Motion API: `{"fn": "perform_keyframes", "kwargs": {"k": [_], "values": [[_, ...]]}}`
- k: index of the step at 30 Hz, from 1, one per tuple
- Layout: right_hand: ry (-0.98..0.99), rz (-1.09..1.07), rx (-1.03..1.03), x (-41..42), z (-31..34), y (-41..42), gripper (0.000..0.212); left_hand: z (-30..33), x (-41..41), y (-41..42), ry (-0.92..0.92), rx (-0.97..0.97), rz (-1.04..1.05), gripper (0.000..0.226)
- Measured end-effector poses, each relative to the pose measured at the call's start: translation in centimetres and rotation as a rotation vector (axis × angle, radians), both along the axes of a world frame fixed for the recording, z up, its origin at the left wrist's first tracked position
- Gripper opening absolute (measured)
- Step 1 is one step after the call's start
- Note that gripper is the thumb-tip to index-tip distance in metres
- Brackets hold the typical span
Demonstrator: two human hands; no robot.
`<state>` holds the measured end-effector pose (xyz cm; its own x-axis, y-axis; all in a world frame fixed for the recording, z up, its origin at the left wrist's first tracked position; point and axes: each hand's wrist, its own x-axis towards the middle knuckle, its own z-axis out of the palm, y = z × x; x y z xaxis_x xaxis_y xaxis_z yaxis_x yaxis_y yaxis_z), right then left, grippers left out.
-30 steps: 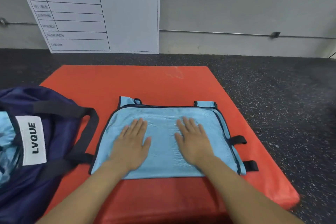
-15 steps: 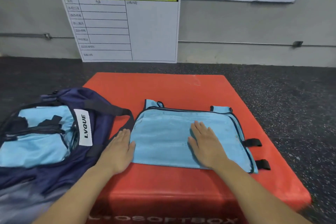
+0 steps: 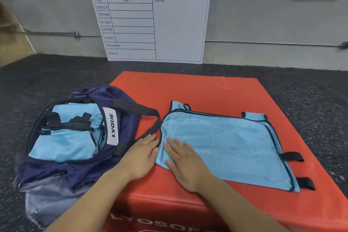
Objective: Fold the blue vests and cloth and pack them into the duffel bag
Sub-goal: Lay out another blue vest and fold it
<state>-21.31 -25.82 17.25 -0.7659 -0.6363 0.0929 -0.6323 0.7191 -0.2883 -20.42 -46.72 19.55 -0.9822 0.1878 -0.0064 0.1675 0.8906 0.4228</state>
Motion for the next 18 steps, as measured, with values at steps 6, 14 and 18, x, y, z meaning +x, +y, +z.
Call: {"fn": "perform_keyframes", "kwargs": {"k": [6, 14, 18], "values": [[0.01, -0.008, -0.01, -0.7, -0.6, -0.4, 0.065, 0.3, -0.8, 0.3, 0.011, 0.213, -0.084, 0.038], [0.049, -0.004, 0.006, -0.7, -0.9, -0.3, 0.054, -0.4, -1.5, 0.0, -0.01, 0.243, -0.1, 0.036], [0.053, -0.006, 0.005, -0.7, -1.0, -0.3, 0.054, -0.8, -1.4, -0.3, 0.001, 0.268, -0.073, 0.035]]}}
